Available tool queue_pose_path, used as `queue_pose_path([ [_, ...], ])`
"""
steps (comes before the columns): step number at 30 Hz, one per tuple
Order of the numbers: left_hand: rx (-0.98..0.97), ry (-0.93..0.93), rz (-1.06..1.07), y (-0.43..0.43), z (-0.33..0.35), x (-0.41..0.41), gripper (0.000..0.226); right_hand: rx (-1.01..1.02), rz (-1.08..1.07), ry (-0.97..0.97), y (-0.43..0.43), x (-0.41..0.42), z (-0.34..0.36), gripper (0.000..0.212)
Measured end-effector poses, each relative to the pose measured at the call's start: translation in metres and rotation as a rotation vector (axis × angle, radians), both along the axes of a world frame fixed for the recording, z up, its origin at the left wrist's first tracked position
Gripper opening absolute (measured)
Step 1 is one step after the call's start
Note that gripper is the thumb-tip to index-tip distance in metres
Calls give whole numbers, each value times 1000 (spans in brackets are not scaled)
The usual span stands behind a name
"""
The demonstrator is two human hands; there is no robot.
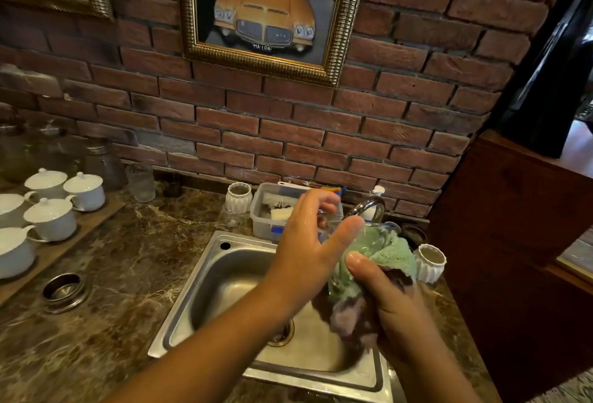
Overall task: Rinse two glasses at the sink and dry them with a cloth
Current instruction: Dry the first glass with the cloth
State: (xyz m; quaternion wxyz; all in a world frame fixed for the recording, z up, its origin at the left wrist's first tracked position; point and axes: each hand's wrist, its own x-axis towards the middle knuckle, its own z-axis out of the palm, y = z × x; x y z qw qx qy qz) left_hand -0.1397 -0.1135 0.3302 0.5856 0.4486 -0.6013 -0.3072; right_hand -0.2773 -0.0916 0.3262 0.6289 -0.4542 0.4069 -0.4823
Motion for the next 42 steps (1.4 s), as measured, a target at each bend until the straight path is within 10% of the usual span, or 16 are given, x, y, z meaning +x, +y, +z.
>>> queue_pose_path([
  [5, 176, 141, -14, 15, -6, -15, 47, -365, -156, 293, 1, -1, 8, 34],
  [11, 486, 627, -110, 28, -16, -21, 50, -285, -147, 304, 4, 6, -16, 34],
  [21, 661, 1032, -140, 36, -38, 1, 55, 133, -233, -305, 9, 17, -25, 29],
  [31, 802, 1125, -82, 32, -56, 19, 83, 438, -153, -453, 10, 12, -34, 41],
  [37, 970, 1182, -15, 41, -69, 24, 79, 198, -339, -314, 0, 4, -32, 49],
  [42, 977, 1118, -142, 44, -66, 23, 59, -119, -191, 179, -2, 10, -24, 24],
])
